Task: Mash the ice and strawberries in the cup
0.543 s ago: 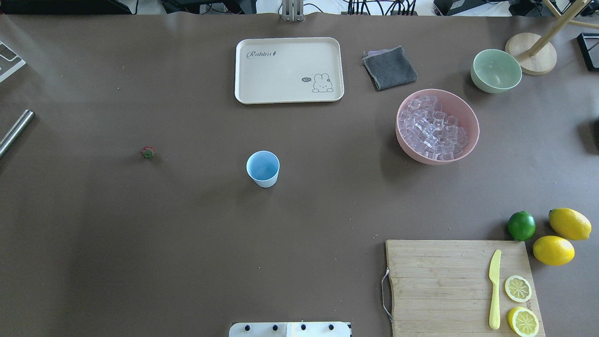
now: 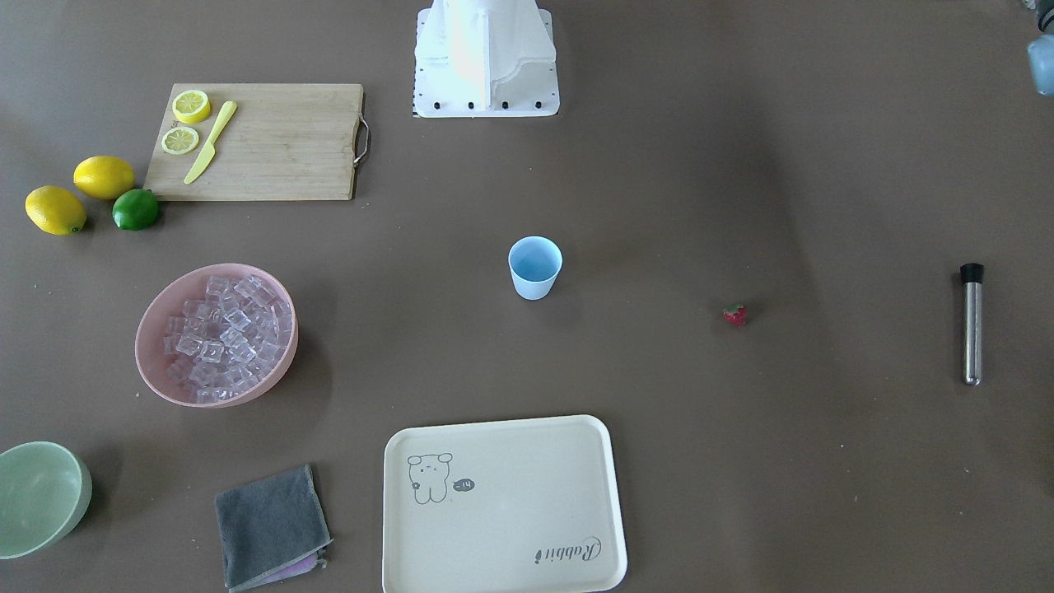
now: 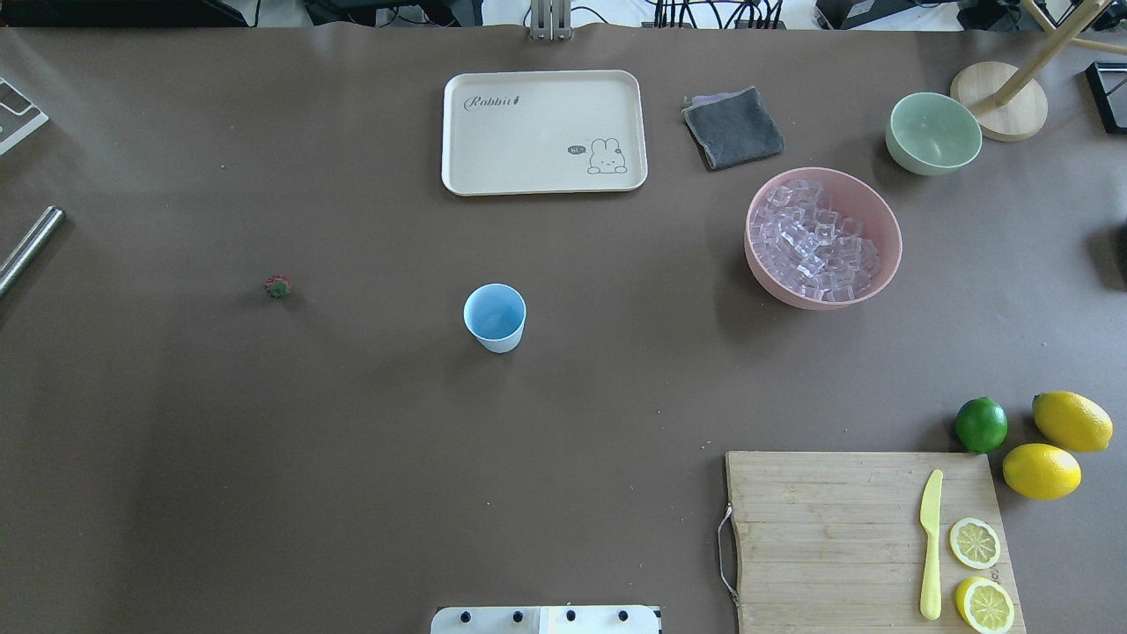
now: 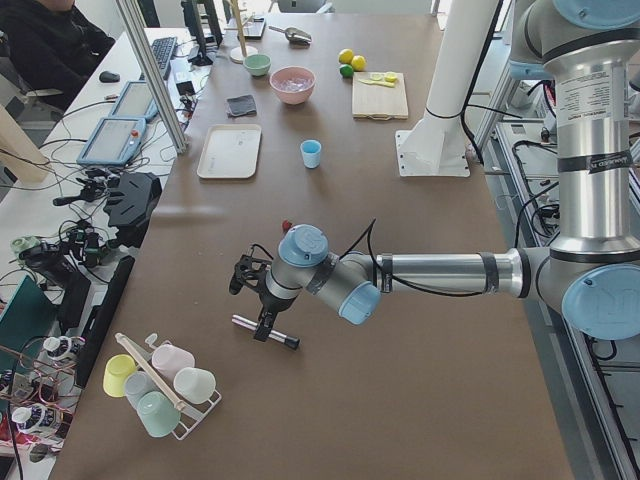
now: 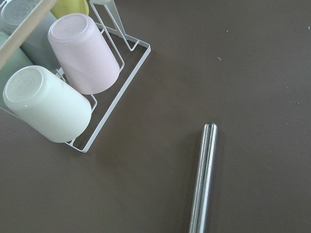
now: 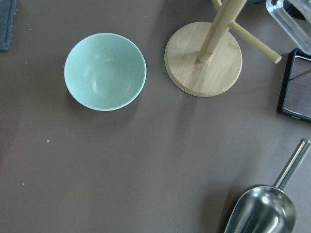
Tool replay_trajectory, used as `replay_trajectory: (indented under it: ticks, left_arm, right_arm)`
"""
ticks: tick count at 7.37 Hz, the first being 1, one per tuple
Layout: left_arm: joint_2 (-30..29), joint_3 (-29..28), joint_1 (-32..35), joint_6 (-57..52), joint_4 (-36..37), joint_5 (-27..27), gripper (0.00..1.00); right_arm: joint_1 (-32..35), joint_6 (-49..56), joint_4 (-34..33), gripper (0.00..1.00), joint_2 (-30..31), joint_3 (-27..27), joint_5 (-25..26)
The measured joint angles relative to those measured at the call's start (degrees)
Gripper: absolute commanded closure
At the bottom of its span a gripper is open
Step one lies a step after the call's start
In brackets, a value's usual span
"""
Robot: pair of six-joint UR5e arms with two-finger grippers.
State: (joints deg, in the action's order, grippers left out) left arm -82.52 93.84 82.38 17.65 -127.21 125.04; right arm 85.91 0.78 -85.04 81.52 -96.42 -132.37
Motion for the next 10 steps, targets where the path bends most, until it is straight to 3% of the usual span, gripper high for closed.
replay_trajectory:
  ticks: [2,4,6,8,10]
  left_arm:
    - [-0.13,-0.16,-0.07,-0.06,-0.07,-0.06,0.02]
    - [-0.2,-0.15,-0.06,-0.13,-0.13,-0.06,0.02]
    - [-1.06,-0.21,-0.1,-0.12,-0.13,-0.06,0.02]
    - [-2.47,-0.8,-0.11,-0.17,-0.07,-0.06,0.03]
    - [-3.28,-1.33,-0.15,-0.21,-0.06,-0.06,0.02]
  right_arm:
    - [-4.1,-5.15,-0.56,0.01,-4.81,-1.2,0.19]
    - [-14.39,-20.8,0.48,0.02,-10.1,-3.0,2.06]
    - [-26.77,-36.64,5.25,0.03,-13.32,-3.53,9.91]
    - [-33.56,-40.02,8.46,0.06,-13.55,-2.28,13.83]
    - [-35.41,-40.06,10.75,0.09,-12.31,-0.59,14.55]
